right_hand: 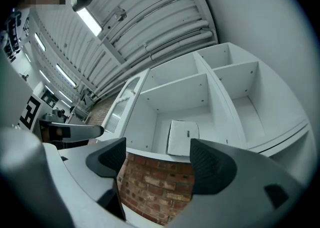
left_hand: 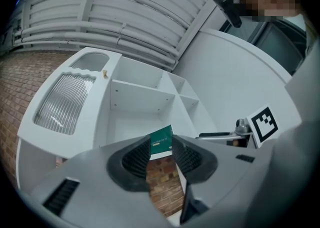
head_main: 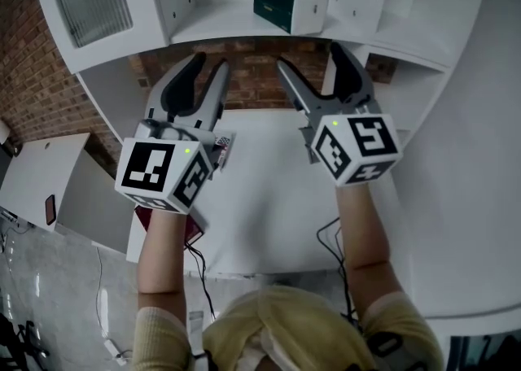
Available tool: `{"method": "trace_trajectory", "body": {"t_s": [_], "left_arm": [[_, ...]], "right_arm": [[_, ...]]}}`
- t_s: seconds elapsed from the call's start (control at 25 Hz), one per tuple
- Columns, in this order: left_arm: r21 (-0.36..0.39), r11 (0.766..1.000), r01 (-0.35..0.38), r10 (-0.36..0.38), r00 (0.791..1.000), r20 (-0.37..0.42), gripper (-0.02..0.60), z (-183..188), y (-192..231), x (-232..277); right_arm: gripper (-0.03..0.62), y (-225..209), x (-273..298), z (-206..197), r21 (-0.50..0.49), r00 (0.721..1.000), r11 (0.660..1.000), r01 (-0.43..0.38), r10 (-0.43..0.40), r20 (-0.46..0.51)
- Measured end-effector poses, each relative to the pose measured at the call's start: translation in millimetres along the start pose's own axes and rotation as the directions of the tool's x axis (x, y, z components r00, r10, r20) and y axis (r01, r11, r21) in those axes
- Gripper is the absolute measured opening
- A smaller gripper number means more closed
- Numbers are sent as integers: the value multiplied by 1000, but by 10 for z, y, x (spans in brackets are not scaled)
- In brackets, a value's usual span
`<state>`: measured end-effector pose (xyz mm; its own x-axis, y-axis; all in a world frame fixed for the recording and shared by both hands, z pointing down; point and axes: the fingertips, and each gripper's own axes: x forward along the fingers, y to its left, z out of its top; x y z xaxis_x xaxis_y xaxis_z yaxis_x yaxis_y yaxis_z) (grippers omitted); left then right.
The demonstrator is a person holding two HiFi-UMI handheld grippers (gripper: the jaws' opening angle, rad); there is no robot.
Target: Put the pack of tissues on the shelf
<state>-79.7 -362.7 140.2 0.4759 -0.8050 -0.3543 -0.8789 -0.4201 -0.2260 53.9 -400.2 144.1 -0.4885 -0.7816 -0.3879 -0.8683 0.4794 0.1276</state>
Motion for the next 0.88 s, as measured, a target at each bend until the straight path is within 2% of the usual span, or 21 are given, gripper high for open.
{"method": "trace_trajectory", "body": {"t_s": [0.16,0.44,0.64,0.88], "left_arm": [[-67,998,-9,9,1000,-5,133,-51,-21,-125],[-110,994,-20,21,1000,7,127,-138,-82,-359],[-165,986,-34,37,999,17,123,-183,-115,-552],[-215,976,-38,38,999,-8,121,-323,-189,-669]], "right_arm": [[400,95,-111,-84,5,1000,1000,-5,6,-7],[393,223,-325,-149,16,1000,1000,-5,5,9],[363,288,-495,-191,17,1000,1000,9,-10,10],[314,328,-677,-319,66,1000,998,16,-15,-9]]}}
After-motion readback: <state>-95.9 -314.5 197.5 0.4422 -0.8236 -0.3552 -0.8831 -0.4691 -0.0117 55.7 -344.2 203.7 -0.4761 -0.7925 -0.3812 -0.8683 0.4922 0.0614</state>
